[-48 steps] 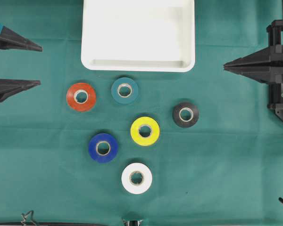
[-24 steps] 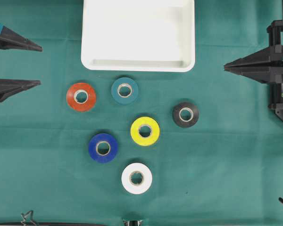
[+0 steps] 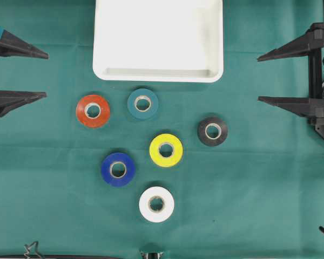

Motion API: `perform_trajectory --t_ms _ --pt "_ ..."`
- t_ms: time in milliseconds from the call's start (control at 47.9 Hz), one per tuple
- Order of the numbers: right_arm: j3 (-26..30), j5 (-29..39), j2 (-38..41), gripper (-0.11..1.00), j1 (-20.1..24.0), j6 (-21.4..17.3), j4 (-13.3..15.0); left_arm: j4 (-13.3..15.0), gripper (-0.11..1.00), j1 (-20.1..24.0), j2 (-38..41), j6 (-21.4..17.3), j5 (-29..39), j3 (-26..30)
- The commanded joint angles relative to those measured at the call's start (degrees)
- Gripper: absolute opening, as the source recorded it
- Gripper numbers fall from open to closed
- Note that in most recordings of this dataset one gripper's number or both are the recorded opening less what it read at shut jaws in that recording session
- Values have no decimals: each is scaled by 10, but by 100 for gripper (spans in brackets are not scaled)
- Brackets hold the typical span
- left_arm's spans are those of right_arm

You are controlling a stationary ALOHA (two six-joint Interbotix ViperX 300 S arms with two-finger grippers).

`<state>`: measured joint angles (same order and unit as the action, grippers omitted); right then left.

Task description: Pick up the tape from a random location and place it into the white case.

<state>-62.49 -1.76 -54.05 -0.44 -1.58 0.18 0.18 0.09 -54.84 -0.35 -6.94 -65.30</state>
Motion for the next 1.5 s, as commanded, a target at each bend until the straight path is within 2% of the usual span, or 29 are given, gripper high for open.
perform_trajectory --t_ms 0,459,627,940,1253,1483 --pt "16 -2 4 91 -1 -1 -2 0 99 2 4 0 -3 14" --pt "16 3 11 91 -1 -1 -3 0 99 2 7 1 -12 15" --pt "18 3 15 91 -1 -1 -2 0 99 2 44 1 -32 27" --pt "18 9 15 91 -1 -1 -2 1 99 2 163 0 -40 99" --pt "18 10 17 91 -1 0 -2 0 99 2 295 -1 -47 196" --pt "17 11 20 91 -1 0 0 1 99 2 351 -3 -43 250"
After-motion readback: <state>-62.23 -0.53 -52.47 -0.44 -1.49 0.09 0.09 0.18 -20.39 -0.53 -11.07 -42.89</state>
